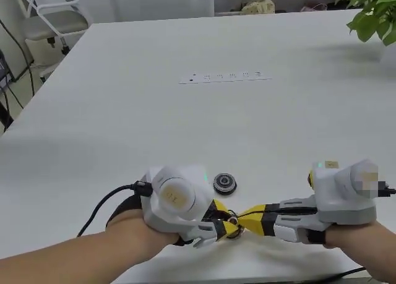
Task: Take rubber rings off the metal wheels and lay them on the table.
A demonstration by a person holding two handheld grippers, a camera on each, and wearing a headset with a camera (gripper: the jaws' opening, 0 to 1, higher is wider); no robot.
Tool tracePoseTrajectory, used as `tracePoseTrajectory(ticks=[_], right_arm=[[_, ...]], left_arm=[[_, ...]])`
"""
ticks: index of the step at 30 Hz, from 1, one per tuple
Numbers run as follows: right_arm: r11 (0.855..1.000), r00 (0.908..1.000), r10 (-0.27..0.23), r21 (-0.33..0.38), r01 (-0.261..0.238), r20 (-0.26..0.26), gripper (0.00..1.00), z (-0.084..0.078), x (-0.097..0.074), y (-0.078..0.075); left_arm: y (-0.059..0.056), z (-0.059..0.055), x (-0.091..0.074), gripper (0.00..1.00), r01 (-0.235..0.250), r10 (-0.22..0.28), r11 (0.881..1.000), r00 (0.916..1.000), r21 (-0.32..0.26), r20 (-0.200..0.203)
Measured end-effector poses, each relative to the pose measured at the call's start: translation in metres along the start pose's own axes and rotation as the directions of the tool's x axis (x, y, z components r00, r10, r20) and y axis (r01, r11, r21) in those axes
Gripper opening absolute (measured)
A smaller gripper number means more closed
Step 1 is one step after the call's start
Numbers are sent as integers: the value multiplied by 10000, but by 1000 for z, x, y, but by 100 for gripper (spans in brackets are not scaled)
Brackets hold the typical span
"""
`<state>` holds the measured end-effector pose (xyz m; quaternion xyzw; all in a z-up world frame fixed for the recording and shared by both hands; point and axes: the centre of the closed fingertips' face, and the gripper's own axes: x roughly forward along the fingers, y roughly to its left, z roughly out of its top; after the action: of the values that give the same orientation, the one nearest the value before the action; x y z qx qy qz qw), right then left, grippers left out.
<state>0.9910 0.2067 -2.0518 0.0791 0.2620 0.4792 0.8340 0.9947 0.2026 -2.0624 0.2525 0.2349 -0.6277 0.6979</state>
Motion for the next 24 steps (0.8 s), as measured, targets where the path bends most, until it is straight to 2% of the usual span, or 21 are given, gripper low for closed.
tracePoseTrajectory(ticks=[10,17,24], right_arm=[[9999,10000,-76,105,76,-26,0,-2,-1,-2],[9996,9999,-153,219,152,48,0,-1,-3,-4],[9997,9999,-160,167,160,46,0,0,-4,-4]], left_arm=[[0,0,0,7,-42,42,10000,10000,-47,1],[0,0,-1,8,-27,27,10000,9999,22,-143],[-2,4,-5,13,90,-89,10000,9999,7,-117]])
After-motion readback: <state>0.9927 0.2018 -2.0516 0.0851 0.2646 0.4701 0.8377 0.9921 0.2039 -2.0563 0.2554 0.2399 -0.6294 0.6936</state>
